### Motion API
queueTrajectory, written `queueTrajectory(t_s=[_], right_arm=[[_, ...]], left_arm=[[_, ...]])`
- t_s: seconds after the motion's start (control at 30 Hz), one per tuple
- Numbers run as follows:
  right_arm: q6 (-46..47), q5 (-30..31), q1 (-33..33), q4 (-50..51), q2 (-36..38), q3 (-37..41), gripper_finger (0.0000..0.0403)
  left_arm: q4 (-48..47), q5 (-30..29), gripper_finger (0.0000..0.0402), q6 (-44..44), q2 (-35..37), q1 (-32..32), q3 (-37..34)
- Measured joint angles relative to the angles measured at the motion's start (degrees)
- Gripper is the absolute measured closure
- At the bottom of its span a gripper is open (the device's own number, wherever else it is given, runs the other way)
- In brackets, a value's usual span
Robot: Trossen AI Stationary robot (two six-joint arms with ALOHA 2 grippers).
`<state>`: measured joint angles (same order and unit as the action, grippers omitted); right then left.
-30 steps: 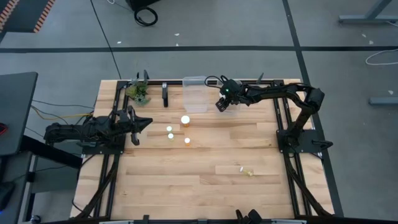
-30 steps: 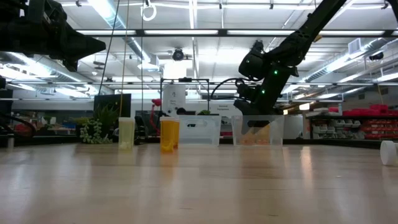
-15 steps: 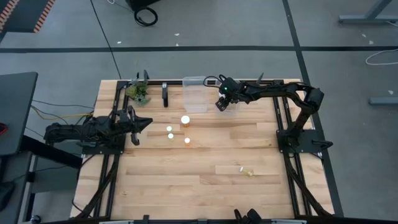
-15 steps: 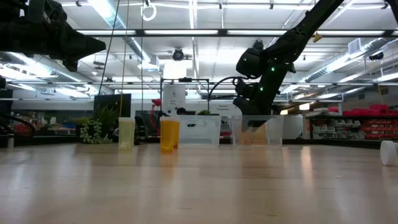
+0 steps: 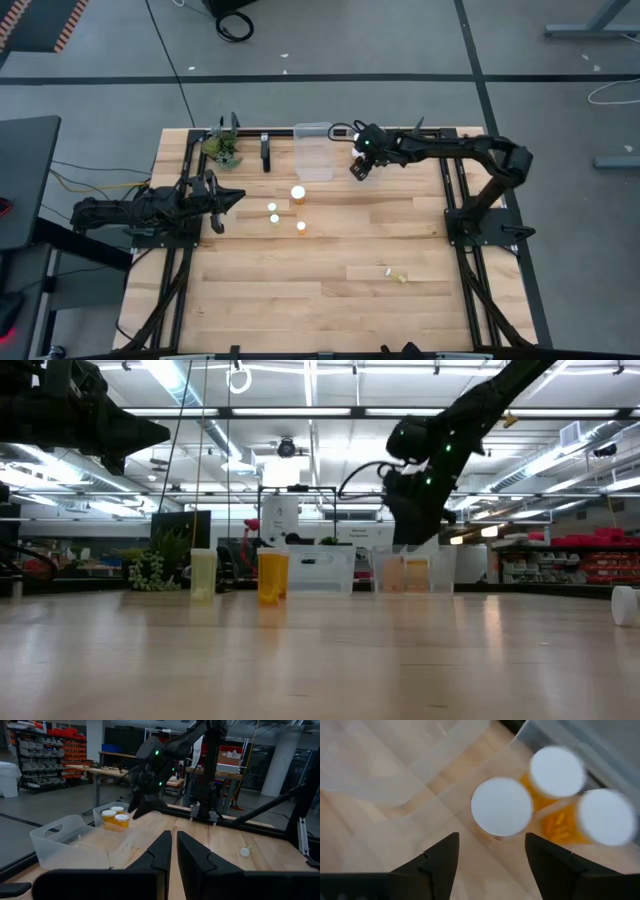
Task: Pick and place medicine bottles into bin by pill shape (circle, oval)
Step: Put the bottom right small yellow pill into the left transparent bin
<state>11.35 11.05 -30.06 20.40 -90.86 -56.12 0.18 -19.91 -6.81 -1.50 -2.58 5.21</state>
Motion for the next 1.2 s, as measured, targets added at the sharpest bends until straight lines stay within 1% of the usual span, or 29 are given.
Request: queueTrajectory(t_s=[0.17, 0.37, 0.53, 0.73, 0.93, 1.1, 1.2], right_arm=[[-0.9, 0.0, 1.1, 4.7, 7.2, 0.0, 0.0169], [-2.3, 0.0, 4.5, 5.3, 15.2, 0.8, 0.0169], [-4.3, 0.0, 8.1, 3.7, 20.1, 2.2, 0.0169], [-4.1, 0.0, 13.5, 0.7, 22.4, 5.2, 0.0169], [0.4, 0.1, 21.9, -2.4, 22.5, 9.5, 0.0169], [4.4, 5.2, 30.9, -2.4, 22.1, 10.0, 0.0169], [6.1, 6.5, 35.6, -2.5, 21.5, 10.0, 0.0169]], left_arm=[[0.0, 0.0, 0.0372, 0.0, 0.0, 0.0, 0.0], [0.0, 0.0, 0.0372, 0.0, 0.0, 0.0, 0.0], [0.0, 0.0, 0.0365, 0.0, 0.0, 0.0, 0.0], [0.0, 0.0, 0.0373, 0.0, 0.0, 0.0, 0.0], [0.0, 0.0, 0.0374, 0.0, 0.0, 0.0, 0.0], [0.0, 0.0, 0.0367, 0.0, 0.0, 0.0, 0.0], [0.0, 0.0, 0.0366, 0.0, 0.0, 0.0, 0.0]])
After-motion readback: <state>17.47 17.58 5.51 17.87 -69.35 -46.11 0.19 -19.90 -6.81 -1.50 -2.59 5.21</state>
